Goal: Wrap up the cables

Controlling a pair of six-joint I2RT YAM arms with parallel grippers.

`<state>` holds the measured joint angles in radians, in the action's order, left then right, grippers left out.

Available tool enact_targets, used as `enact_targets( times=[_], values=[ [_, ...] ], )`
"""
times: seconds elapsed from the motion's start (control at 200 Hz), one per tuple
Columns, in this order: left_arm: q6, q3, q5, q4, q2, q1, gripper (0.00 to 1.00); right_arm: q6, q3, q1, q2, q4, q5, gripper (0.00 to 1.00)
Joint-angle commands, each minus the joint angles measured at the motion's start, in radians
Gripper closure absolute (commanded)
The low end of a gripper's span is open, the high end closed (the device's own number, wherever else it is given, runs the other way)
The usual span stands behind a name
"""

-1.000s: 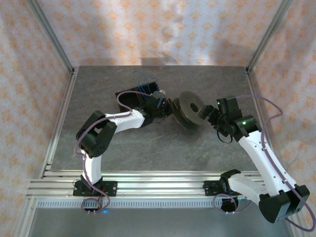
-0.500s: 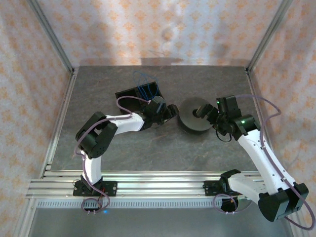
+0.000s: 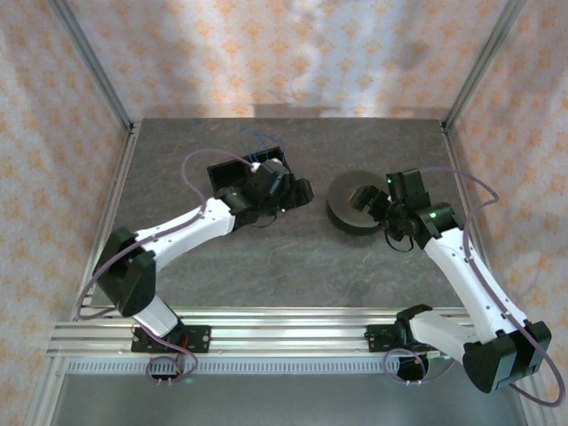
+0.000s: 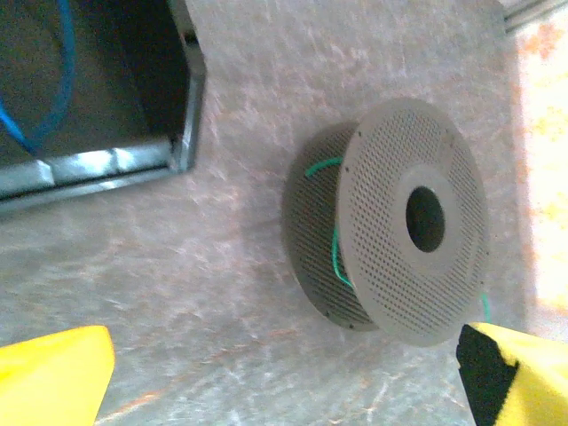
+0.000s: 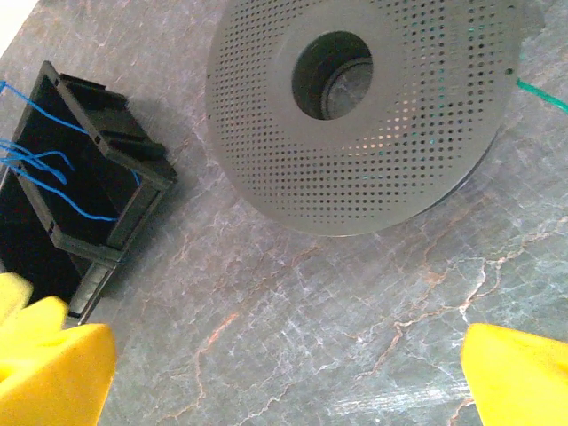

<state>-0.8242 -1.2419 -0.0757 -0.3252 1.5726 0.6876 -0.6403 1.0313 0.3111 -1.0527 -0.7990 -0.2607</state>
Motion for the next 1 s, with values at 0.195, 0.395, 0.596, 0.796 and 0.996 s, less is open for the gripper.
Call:
enact_targets(
  times=[0.195,0.395,0.596,0.796,0.996],
  values=[
    [0.340,-0.160,0.151,-0.232,-0.135,-0.138,0.01,0.099,0.003,-0.006,-0.012,0.112,-0.141,0.01],
    [0.413,-0.261,0.046,-0.271,-0.053,-0.316,0.01,0.125,-0.017,-0.005,-0.016,0.152,-0.220,0.09],
    [0.387,-0.325,-0.188,-0.222,0.108,-0.472,0.04,0.135,-0.030,-0.004,-0.029,0.151,-0.255,0.14],
    [0.342,-0.422,-0.339,-0.224,0.259,-0.535,0.27,0.144,-0.018,-0.005,-0.045,0.133,-0.264,0.21],
    [0.318,-0.322,-0.320,-0.205,0.215,-0.485,0.56,0.132,-0.023,-0.004,-0.063,0.142,-0.273,0.27]
  ],
)
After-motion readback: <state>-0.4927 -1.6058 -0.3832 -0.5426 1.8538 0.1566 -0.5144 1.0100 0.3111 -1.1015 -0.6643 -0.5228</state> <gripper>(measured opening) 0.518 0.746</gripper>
